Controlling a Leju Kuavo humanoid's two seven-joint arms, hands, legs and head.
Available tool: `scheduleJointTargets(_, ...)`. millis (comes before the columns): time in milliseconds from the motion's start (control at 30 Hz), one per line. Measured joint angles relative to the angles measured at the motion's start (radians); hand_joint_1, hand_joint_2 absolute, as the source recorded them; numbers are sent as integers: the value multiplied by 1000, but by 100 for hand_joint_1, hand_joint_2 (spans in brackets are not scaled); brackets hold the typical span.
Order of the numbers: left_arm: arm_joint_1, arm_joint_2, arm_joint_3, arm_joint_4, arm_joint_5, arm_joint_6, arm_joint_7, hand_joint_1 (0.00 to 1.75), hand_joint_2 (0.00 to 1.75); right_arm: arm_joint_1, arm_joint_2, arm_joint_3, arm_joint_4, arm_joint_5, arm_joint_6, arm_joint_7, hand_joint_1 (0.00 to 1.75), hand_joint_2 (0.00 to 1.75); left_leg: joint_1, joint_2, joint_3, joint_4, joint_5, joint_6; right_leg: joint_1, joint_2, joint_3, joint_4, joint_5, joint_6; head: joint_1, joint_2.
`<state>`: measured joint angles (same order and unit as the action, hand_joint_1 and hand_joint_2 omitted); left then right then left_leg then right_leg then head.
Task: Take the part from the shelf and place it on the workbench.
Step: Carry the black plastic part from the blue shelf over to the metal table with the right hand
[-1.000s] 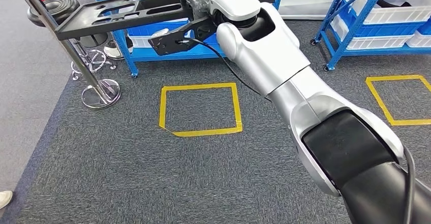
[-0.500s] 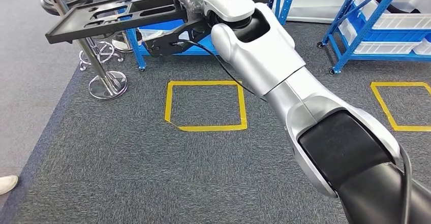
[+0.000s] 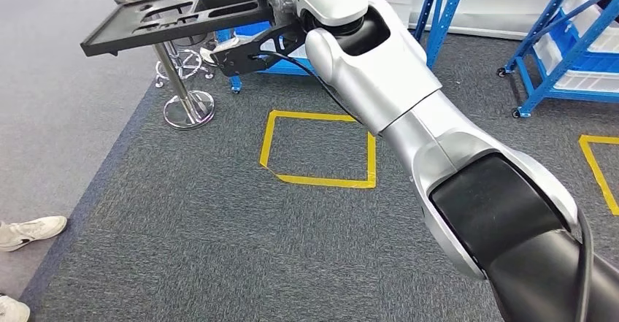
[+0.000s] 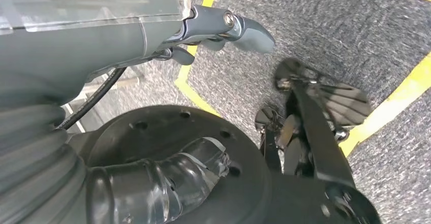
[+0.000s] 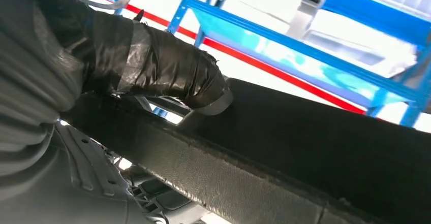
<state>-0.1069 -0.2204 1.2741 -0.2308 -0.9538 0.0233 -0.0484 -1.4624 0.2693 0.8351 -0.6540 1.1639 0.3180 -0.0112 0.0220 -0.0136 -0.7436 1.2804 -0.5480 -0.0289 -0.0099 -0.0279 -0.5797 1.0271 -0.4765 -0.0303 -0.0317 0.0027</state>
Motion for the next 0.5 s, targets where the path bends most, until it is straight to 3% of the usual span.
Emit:
scheduleJointTargets(33,0,0,0,0,0,0,0,0,175,0,0,0,2,0,0,0,175,175,0,2,2,7,6,0,2,-12,-1,1,-1,-1,0,0)
scheduleJointTargets(67,0,1,0,0,1,0,0,0,175,0,0,0,3,0,0,0,175,175,0,6,21,-22,27,2,4,-24,-1,3,-2,-1,0,0)
scheduleJointTargets(133,1,2,0,0,1,0,0,0,175,-4,1,0,4,0,0,0,175,175,-6,39,91,-145,81,9,9,-46,0,7,-6,-1,0,0)
scheduleJointTargets(200,0,3,0,0,1,0,0,0,175,-10,1,0,4,2,1,0,175,175,-18,73,135,-236,103,20,16,-65,-3,11,-8,2,0,0)
scheduleJointTargets(233,0,3,0,0,1,-1,-1,0,175,-12,1,0,4,4,1,0,175,175,-22,77,138,-248,100,24,19,-76,-5,13,-8,4,0,0)
scheduleJointTargets(300,0,2,0,0,1,-2,-1,0,175,-14,2,0,4,7,2,1,175,175,-20,56,133,-255,105,35,22,-95,-8,17,-12,10,1,0)
scheduleJointTargets(367,1,1,0,0,2,-3,-2,0,175,-16,2,0,4,10,2,2,175,175,-14,37,133,-261,112,46,19,-62,-22,55,-42,18,1,0)
scheduleJointTargets(433,1,0,0,0,2,-5,-2,0,175,-18,-2,0,4,11,3,2,175,175,-11,18,132,-264,118,54,11,-1,-66,162,-104,26,2,0)
scheduleJointTargets(500,1,0,0,0,2,-6,-3,0,175,-17,-6,0,6,12,5,2,175,175,-11,-6,128,-263,120,57,5,22,-119,278,-147,30,2,0)
